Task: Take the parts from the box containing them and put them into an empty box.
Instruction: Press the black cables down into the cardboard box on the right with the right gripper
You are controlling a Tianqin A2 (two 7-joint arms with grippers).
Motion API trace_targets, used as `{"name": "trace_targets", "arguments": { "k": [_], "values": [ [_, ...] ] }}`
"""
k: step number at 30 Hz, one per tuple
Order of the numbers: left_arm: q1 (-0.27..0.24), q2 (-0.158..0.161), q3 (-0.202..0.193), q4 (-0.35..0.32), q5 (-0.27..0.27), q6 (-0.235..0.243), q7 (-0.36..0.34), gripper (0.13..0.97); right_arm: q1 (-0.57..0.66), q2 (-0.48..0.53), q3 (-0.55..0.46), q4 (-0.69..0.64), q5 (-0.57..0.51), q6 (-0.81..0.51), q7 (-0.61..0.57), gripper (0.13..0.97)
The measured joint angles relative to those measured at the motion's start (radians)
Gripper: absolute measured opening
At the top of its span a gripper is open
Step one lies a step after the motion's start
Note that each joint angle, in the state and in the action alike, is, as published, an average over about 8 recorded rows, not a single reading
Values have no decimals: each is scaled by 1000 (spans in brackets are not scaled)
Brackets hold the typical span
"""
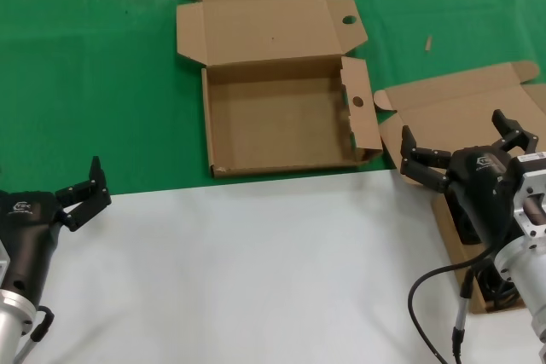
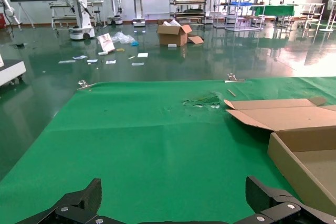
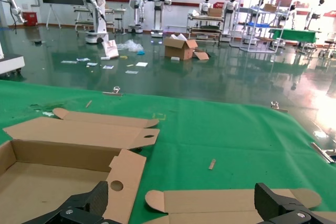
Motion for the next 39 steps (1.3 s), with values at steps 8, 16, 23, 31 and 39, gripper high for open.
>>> {"name": "trace_targets", "arguments": {
  "k": [8, 16, 23, 31, 39],
  "values": [
    [0, 0, 0, 0, 0, 0, 0, 963, 0, 0, 0, 0, 0, 0, 0, 966],
    [0, 0, 0, 0, 0, 0, 0, 944, 0, 0, 0, 0, 0, 0, 0, 966],
    [0, 0, 0, 0, 0, 0, 0, 900, -19, 41, -15, 10, 34, 36, 19, 966],
    [0, 0, 0, 0, 0, 0, 0, 798, -61, 252, -92, 60, 126, 76, 56, 966],
    [0, 0, 0, 0, 0, 0, 0, 649, -140, 604, -55, 142, 45, -167, 204, 966]
  ]
}}
